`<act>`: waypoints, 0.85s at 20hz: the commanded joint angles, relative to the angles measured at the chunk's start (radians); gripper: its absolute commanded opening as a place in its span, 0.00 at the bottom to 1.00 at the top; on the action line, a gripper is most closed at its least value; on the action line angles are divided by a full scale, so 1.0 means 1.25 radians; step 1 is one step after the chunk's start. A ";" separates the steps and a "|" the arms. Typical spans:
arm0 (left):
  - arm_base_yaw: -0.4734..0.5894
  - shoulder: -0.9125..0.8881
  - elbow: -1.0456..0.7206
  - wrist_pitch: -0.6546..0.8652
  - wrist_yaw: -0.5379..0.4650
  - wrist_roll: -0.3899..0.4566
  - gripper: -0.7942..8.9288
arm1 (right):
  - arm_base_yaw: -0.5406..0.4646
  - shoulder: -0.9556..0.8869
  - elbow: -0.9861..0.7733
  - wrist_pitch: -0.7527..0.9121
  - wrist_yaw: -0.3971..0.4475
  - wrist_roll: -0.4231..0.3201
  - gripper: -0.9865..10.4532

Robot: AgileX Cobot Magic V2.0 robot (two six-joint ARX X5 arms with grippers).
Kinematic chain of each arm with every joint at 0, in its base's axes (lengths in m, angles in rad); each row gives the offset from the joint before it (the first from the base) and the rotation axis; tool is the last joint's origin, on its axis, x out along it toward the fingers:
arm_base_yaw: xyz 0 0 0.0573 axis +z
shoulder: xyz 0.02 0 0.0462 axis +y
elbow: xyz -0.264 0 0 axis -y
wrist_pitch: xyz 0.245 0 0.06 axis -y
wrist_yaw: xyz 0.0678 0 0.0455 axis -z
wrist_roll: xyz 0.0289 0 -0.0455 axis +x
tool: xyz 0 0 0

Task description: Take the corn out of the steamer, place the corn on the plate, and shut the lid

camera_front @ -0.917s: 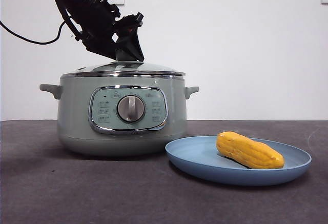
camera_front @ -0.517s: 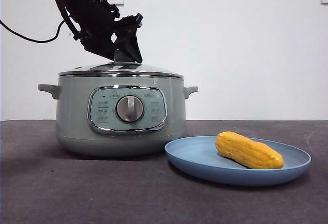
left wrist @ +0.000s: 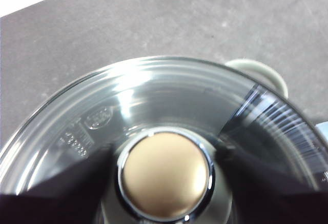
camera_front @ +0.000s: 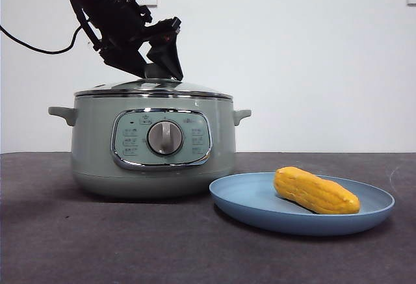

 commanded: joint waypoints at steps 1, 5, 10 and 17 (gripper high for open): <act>0.001 -0.008 -0.008 -0.011 0.000 0.015 0.64 | 0.000 0.000 -0.004 0.004 0.000 0.002 0.58; 0.001 -0.062 -0.008 -0.026 0.000 0.014 0.64 | 0.000 0.000 -0.004 0.004 0.000 0.002 0.58; 0.001 -0.182 -0.008 -0.135 0.003 0.011 0.63 | 0.000 0.001 -0.004 0.003 0.000 0.002 0.58; 0.000 -0.388 -0.008 -0.485 0.164 -0.029 0.63 | 0.001 0.001 -0.004 -0.038 -0.016 -0.017 0.58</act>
